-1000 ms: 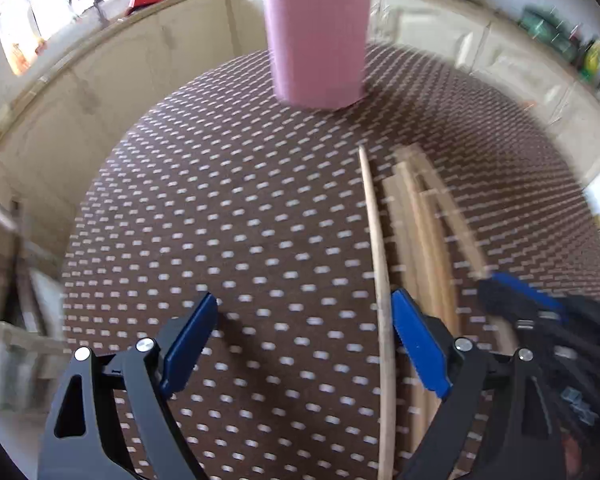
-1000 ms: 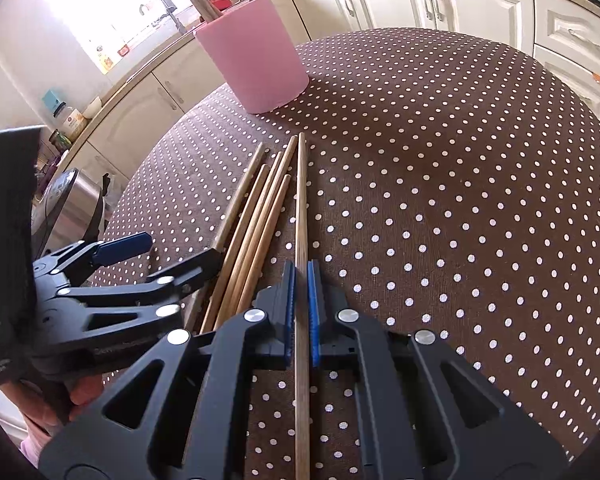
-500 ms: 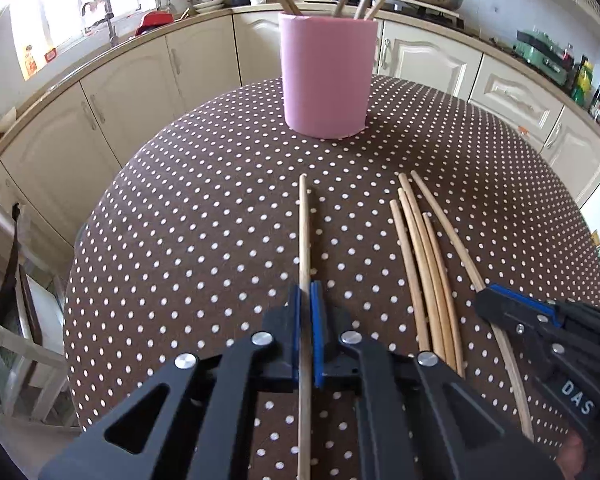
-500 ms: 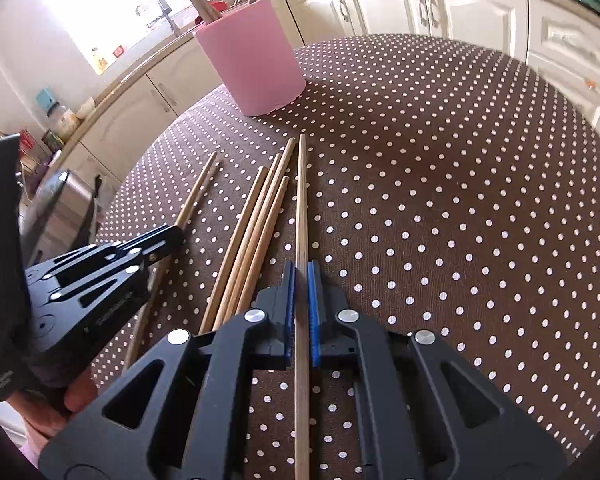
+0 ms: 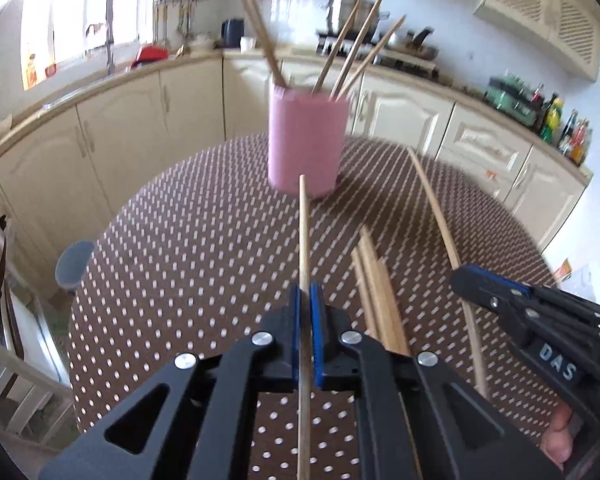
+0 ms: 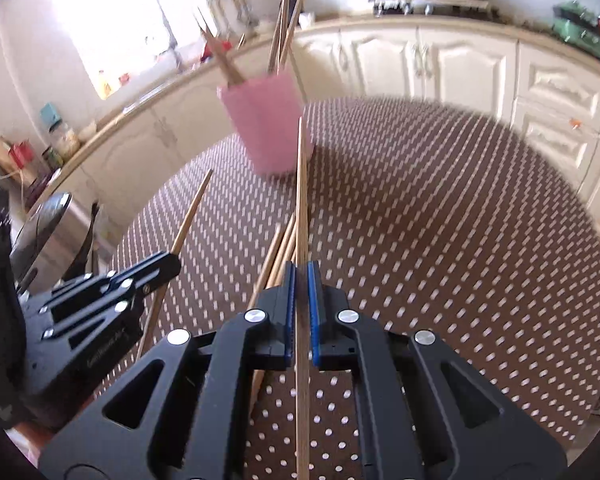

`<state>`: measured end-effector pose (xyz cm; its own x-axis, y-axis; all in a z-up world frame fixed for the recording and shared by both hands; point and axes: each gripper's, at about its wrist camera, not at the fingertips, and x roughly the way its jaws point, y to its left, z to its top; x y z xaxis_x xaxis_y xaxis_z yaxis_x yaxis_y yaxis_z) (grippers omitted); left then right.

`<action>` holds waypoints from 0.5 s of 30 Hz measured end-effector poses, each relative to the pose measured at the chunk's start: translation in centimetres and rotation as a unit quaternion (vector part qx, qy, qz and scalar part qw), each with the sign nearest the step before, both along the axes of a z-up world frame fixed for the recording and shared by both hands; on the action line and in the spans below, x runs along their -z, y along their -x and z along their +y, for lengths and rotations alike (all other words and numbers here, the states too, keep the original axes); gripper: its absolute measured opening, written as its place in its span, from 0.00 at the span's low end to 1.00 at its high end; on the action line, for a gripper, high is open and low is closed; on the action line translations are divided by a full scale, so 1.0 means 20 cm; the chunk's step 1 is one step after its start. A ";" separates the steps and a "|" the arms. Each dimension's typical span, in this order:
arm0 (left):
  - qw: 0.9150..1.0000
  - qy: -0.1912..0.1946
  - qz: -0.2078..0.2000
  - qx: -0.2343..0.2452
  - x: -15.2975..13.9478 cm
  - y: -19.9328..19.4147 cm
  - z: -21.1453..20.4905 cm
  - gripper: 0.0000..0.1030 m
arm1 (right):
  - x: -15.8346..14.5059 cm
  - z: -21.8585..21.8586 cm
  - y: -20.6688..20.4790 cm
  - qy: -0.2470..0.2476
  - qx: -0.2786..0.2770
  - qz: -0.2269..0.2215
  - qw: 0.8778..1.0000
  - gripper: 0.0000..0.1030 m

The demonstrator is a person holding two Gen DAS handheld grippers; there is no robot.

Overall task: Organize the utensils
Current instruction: 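Lift both chopsticks upright with both grippers and carry them over the pink cup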

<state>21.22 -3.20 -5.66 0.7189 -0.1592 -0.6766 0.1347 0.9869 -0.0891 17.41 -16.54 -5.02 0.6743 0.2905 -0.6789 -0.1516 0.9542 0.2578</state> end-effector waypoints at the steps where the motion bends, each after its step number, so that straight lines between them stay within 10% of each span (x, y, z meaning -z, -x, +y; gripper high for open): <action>1: 1.000 0.004 -0.019 0.000 -0.04 0.02 0.00 0.06 | -0.04 -0.01 0.01 -0.002 0.006 -0.015 1.000 0.06; 15: 0.984 0.023 -0.178 -0.013 -0.47 0.05 -0.11 0.06 | -0.54 -0.01 0.05 -0.015 0.047 -0.206 0.977 0.06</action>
<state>20.17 -5.31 3.81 0.9134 -0.1625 -0.3733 0.1408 0.9864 -0.0849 16.33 -16.82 5.84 0.9133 0.2299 -0.3363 -0.1608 0.9619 0.2209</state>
